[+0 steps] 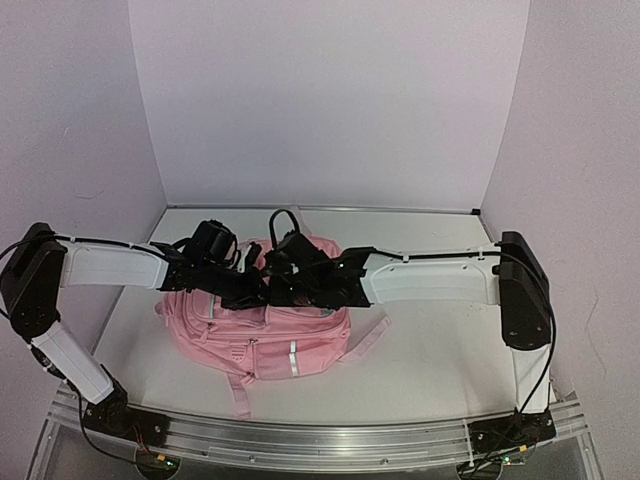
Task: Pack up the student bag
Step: Place the personal item in the student bag.
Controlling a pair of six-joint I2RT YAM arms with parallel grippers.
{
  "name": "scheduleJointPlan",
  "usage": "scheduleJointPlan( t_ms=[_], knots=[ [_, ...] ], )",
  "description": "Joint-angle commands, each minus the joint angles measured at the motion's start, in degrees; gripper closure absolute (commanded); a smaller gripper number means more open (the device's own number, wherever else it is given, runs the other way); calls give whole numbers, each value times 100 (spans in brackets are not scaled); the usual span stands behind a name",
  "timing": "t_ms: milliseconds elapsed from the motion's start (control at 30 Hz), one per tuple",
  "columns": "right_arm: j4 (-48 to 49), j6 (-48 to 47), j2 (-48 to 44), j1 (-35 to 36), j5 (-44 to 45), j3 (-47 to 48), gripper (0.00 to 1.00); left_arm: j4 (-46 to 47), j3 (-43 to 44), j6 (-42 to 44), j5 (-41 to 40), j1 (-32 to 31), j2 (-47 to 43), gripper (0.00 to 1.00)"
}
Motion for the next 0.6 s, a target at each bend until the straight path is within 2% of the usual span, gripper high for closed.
scheduleJointPlan(
  t_ms=[0, 133, 233, 333, 433, 567],
  knots=[
    [742, -3, -334, 84, -211, 217, 100, 726, 134, -190, 16, -177, 213, 93],
    [742, 11, -398, 84, -94, 157, 98, 1202, -45, -422, -139, -241, 176, 88],
    [742, -19, -536, 84, 38, 57, 89, 903, -60, -309, -548, -239, -74, 84],
    [742, -67, -740, 84, 239, -88, 74, 439, -95, -174, -973, -238, -495, 76],
    [741, -89, -1001, 85, 406, -267, 67, -57, -105, -37, -1249, -237, -960, 65],
    [742, -139, -1266, 84, 629, -479, 54, -730, -139, 11, -1630, -223, -1522, 58]
  ],
)
